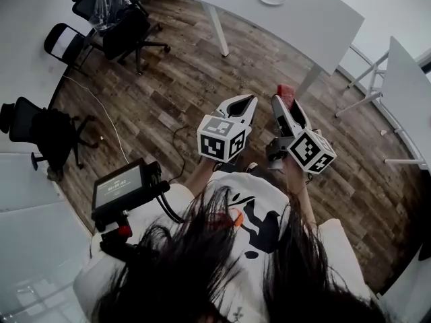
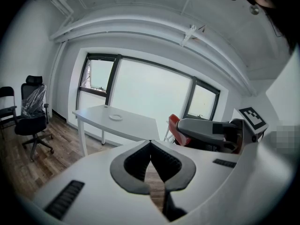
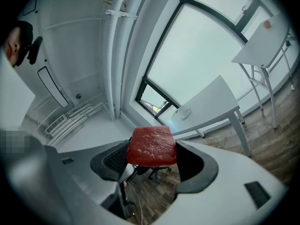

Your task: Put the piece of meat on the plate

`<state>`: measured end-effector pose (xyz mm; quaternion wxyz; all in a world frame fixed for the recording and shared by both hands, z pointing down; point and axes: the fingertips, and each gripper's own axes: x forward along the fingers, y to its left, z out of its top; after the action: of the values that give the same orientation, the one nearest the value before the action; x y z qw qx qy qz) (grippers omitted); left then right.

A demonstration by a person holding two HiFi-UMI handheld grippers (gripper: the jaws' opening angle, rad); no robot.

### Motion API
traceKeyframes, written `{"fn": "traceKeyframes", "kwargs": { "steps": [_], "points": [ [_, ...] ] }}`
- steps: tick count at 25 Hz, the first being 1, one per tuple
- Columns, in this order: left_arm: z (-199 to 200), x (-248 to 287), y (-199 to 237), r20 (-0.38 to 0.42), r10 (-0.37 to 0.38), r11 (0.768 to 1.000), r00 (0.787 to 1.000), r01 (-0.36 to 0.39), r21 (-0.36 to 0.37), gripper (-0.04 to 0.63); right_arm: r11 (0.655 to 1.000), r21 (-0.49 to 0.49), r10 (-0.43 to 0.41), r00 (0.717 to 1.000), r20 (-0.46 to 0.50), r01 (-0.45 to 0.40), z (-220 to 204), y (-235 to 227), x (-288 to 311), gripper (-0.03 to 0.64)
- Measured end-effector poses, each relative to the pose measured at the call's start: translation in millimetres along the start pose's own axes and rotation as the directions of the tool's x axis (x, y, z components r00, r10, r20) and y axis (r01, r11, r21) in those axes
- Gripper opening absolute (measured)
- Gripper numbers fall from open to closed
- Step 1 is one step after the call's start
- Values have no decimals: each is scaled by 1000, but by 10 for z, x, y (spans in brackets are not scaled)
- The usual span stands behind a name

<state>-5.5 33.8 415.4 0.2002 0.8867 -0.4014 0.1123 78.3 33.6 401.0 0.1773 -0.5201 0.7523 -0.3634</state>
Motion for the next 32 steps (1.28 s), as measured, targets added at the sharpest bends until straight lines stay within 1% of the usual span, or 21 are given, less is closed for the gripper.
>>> {"fn": "traceKeyframes", "kwargs": {
  "steps": [8, 10, 13, 15, 22, 28, 32],
  "points": [
    [-18, -82, 58, 14, 9, 1000, 1000, -9, -8, 5, 1000, -6, 0, 1000, -2, 0, -68, 60, -44, 295],
    [-17, 21, 88, 15, 5, 1000, 1000, -5, -4, 5, 1000, -2, 1, 1000, 1, -1, -37, -26, 18, 294],
    [49, 462, 270, 4, 7, 1000, 1000, -7, -5, 5, 1000, 10, -6, 1000, -5, 6, 117, -323, 364, 294],
    [129, 677, 417, 0, 9, 1000, 1000, -9, -11, 5, 1000, 15, -12, 1000, -12, 12, 203, -422, 593, 293],
    [488, 1007, 952, -1, -11, 1000, 1000, 11, -11, 5, 999, 34, -36, 999, -15, 36, 291, -421, 1226, 293],
    [782, 1325, 1457, -17, -47, 999, 999, 47, -3, 5, 997, 43, -65, 998, -4, 65, 401, -411, 1859, 295],
    [946, 1514, 1772, -27, -73, 997, 997, 73, -4, 5, 993, 96, -77, 997, 16, 75, 468, -395, 2240, 294]
  ]
}}
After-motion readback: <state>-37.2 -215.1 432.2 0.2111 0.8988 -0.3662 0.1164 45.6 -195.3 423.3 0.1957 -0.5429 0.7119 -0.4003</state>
